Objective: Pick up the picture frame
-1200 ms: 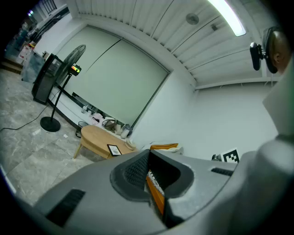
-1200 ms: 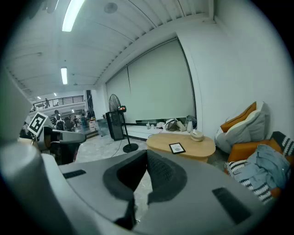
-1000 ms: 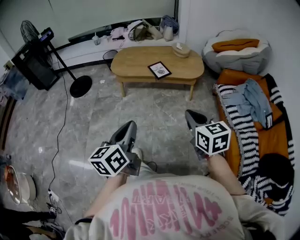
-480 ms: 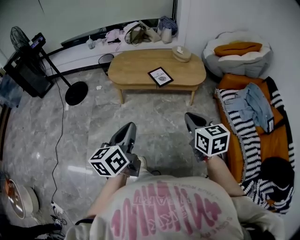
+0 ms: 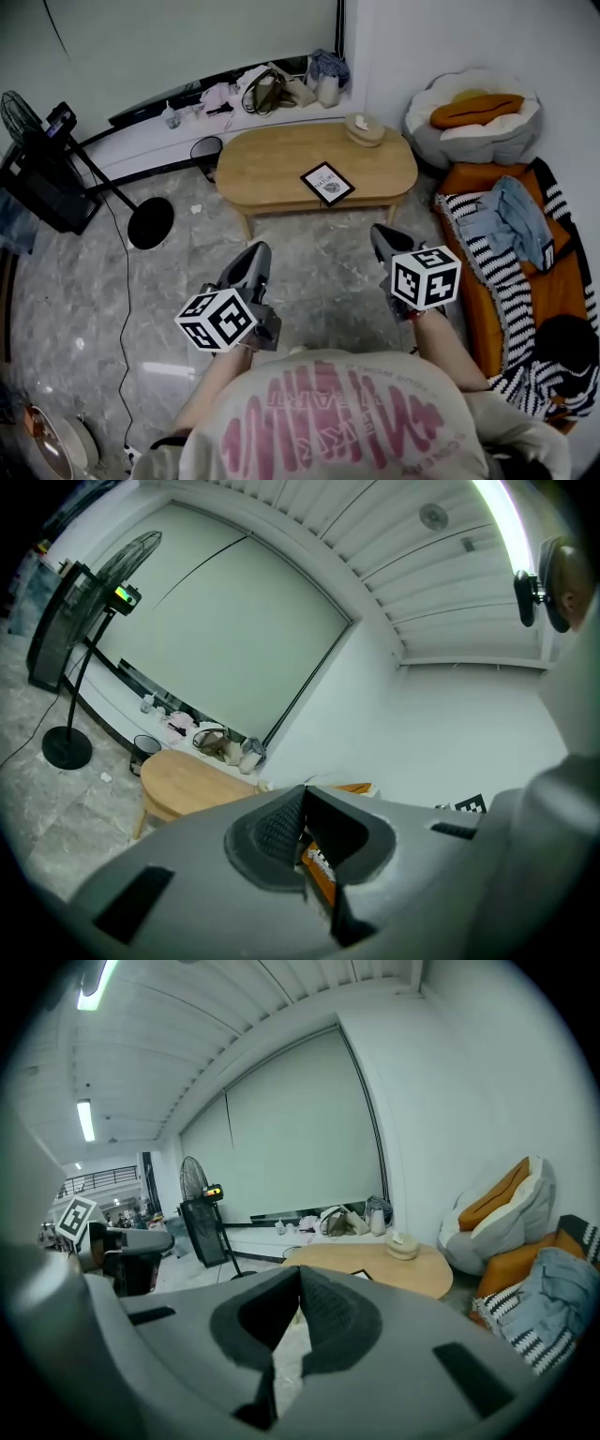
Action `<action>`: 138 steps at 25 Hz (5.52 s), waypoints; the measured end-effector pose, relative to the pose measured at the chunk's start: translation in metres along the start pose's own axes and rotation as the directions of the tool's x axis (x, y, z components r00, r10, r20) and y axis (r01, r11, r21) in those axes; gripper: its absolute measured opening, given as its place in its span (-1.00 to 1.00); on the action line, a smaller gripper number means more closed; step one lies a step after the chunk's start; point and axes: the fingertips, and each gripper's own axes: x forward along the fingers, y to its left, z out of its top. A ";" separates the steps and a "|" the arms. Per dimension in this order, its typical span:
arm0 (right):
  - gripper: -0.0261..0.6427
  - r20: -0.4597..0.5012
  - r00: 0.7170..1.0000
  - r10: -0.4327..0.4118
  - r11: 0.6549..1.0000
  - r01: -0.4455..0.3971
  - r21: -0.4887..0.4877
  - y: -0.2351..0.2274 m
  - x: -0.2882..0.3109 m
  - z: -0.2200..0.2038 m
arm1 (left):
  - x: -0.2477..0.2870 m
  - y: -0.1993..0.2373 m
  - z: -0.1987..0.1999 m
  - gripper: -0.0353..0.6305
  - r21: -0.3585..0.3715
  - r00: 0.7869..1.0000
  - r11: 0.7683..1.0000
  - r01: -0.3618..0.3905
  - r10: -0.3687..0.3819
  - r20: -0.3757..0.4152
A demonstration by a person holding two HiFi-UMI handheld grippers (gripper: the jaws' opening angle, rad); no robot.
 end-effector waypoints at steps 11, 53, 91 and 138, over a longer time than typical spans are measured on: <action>-0.91 0.009 0.999 -0.031 0.999 0.031 0.032 0.010 0.077 0.022 | 0.034 0.067 0.052 -0.88 -0.001 1.000 1.000 0.027 -0.027 0.000; -0.91 -0.227 0.957 0.180 0.951 -0.111 0.288 -0.232 0.374 0.050 | 0.369 0.181 0.010 -0.88 -0.125 0.960 0.962 -0.241 0.218 -0.177; -0.86 -0.336 0.905 0.261 0.585 0.128 0.801 -0.246 0.431 -0.257 | 0.380 0.292 -0.260 -0.88 -0.266 0.785 0.896 -0.356 0.132 -0.605; -0.66 -0.193 0.962 0.192 0.277 0.136 0.951 -0.227 0.439 -0.239 | 0.357 0.272 -0.211 -0.88 -0.254 0.822 0.917 -0.308 0.122 -0.556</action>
